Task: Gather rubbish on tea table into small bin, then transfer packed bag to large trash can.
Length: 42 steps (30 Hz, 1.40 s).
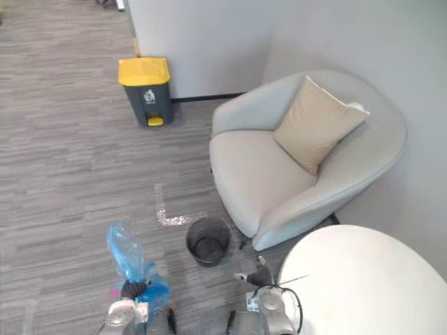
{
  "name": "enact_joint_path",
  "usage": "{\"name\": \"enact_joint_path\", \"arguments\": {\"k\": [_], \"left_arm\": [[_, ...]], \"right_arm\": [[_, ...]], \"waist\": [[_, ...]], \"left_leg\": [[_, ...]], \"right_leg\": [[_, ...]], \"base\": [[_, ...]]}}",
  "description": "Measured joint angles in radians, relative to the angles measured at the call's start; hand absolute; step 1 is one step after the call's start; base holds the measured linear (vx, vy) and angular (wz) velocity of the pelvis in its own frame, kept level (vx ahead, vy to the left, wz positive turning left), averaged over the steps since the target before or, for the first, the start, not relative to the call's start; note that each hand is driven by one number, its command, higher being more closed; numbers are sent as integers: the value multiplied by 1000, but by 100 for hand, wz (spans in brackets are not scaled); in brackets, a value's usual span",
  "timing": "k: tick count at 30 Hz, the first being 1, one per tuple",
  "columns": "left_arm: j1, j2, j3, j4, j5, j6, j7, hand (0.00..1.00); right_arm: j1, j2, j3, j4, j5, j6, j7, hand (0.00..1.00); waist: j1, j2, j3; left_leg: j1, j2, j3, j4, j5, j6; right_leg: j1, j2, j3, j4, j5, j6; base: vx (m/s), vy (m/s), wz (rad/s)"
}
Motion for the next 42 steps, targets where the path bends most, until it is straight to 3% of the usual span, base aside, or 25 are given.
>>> {"name": "enact_joint_path", "arguments": {"k": [1, 4, 7, 8, 9, 10, 14, 15, 17, 19, 23, 25, 28, 29, 31, 32, 33, 34, 36, 38, 40, 41, 42], "left_arm": [[-19, -1, -5, 1, -7, 2, 1, 100], [-35, -12, -48, 3, -7, 0, 1, 100], [-34, -8, -77, 1, -7, 1, 2, 100], [-35, -10, -79, -1, -7, 1, 1, 100], [-35, -13, -83, -4, -6, 1, 1, 100], [-31, -12, -88, -5, -5, 2, 1, 100], [-40, -9, -102, -3, -5, 2, 1, 100], [-43, -11, -113, 16, -2, 2, 1, 100], [-57, 15, -119, 65, 4, 7, 0, 100], [-54, 45, -119, 81, 14, 9, 1, 100], [-51, 65, -111, 89, 14, 9, 2, 100], [-45, 73, -106, 90, 14, 9, 2, 100], [-13, 72, -109, 89, 13, 8, 2, 100], [-11, 72, -109, 90, 13, 8, 2, 100], [-13, 75, -111, 87, 13, 8, 3, 100], [-15, 85, -115, 86, 13, 7, 3, 100], [-11, 90, -118, 87, 13, 9, 4, 100], [-14, 107, -117, 88, 13, 11, 5, 100], [-28, 117, -117, 88, 13, 11, 5, 100], [-46, 117, -117, 90, 13, 13, 3, 100], [-53, 119, -117, 95, 13, 13, 2, 100], [-68, 101, -116, 122, 13, 15, 2, 100], [-74, 81, -112, 127, 15, 19, 1, 100]], "right_arm": [[-30, -7, 8, 11, 0, 1, -2, 0], [-49, -27, 13, 10, 2, 0, -19, 0], [-46, -25, 11, 6, 2, 2, -30, 0], [-49, -22, 8, 3, 2, 2, -31, 0], [-52, -23, -2, -1, 2, 2, -37, 0], [-40, -24, -3, -19, 2, 2, -38, 0], [-18, -26, -7, -33, 1, 2, -37, 0], [-17, -34, -9, -22, 1, 2, -37, 0], [-27, -14, -16, 14, 1, 5, -34, 0], [-25, -5, -18, 37, 1, 3, -34, 0], [-35, -5, -18, 88, -2, 4, -34, 0], [-38, -10, -19, 97, -2, 6, -34, 0], [-37, -22, -20, 108, -4, 6, -37, 0], [-35, -32, -20, 116, -5, 7, -36, 0], [-30, -39, -21, 132, -6, 14, -36, 0], [-18, -41, -30, 133, -5, 15, -36, 0], [-8, -32, -39, 134, -5, 15, -36, 0], [4, -21, -38, 134, -4, 15, -35, 0], [-2, -26, -40, 135, -4, 14, -35, 0], [-6, -40, -47, 136, -3, 14, -34, 0], [9, -49, -49, 137, -3, 14, -34, 0], [22, -51, -79, 135, -1, 11, -31, 0], [8, -51, -111, 129, -1, 17, -33, 0]], "waist": [[7, 16, 11], [1, 84, 33], [-12, 86, 38], [-12, 83, 42], [-17, 78, 45], [-18, 71, 49], [-30, 80, 44], [-36, 101, 33], [-32, 74, 28], [-37, 71, 23], [-35, 77, 21], [-34, 78, 22], [-46, 70, 19], [-53, 68, 19], [-67, 69, 21], [-74, 70, 25], [-80, 73, 29], [-76, 65, 28], [-77, 55, 30], [-79, 60, 36], [-92, 47, 29], [-101, 70, 36], [-100, 93, 31]], "left_leg": [[-39, 4, -7, 6, 19, -7], [-76, 32, -63, -29, 82, -22], [-91, 17, -140, -127, 182, -46], [-98, 20, -129, -104, 171, -31], [-124, 17, -102, 13, 105, 16], [-123, 19, -70, 113, 36, 41], [-40, 64, 16, 187, -97, 32], [10, 61, 32, 78, -133, -9], [34, 5, 35, -18, -90, -11], [40, -37, 28, -45, -77, 7], [43, -56, 29, -23, -94, 30], [31, -57, 30, 27, -135, 44], [35, -83, 4, 111, -240, 61], [36, -99, -13, 119, -254, 68], [42, -122, -58, 121, -267, 86], [67, -130, -99, 121, -273, 101], [79, -128, -121, 124, -285, 108], [101, -122, -150, 123, -303, 108], [133, -124, -168, 103, -308, 102], [188, -125, -190, 47, -310, 97], [250, -133, -222, -11, -317, 67], [283, -120, -249, -18, -330, 43], [275, -87, -245, 13, -310, 8]], "right_leg": [[-2, 31, 10, -72, -7, -36], [19, 73, -45, -158, 55, -70], [18, 50, -153, -187, 76, -110], [14, 43, -169, -185, 79, -115], [7, 24, -197, -186, 88, -123], [8, 0, -224, -187, 96, -119], [14, -46, -298, -230, 131, -92], [13, -39, -308, -250, 148, -64], [23, -55, -292, -305, 178, -28], [60, -69, -282, -388, 240, -7], [94, -77, -281, -443, 281, 10], [85, -91, -279, -399, 251, 13], [57, -172, -278, -196, 144, 52], [38, -197, -272, -122, 133, 48], [-46, -229, -195, 81, 177, -38], [-110, -220, -120, 209, 199, -77], [-129, -192, -88, 251, 158, -51], [-154, -128, -75, 263, 85, -44], [-204, -66, -95, 212, 49, -42], [-254, -15, -157, 107, 56, -47], [-258, 19, -184, -54, 148, -82], [-243, 23, -208, -35, 175, -155], [-225, 33, -239, -31, 148, -176]], "base": [[-157, -229, 0], [-200, -89, 29], [-216, -72, 87], [-238, -46, 84], [-227, -15, 77], [-218, 6, 81], [-168, 146, 78], [-58, 121, 43], [-43, 136, 32], [-7, 224, 23], [32, 133, 3], [55, 119, -1], [78, 119, 16], [158, 120, 67], [197, 139, 75], [213, 87, 70], [372, 39, 82], [328, -22, 59], [401, -68, 55], [438, -85, 47], [487, -91, 65], [581, -107, 52], [689, -152, 47]]}}
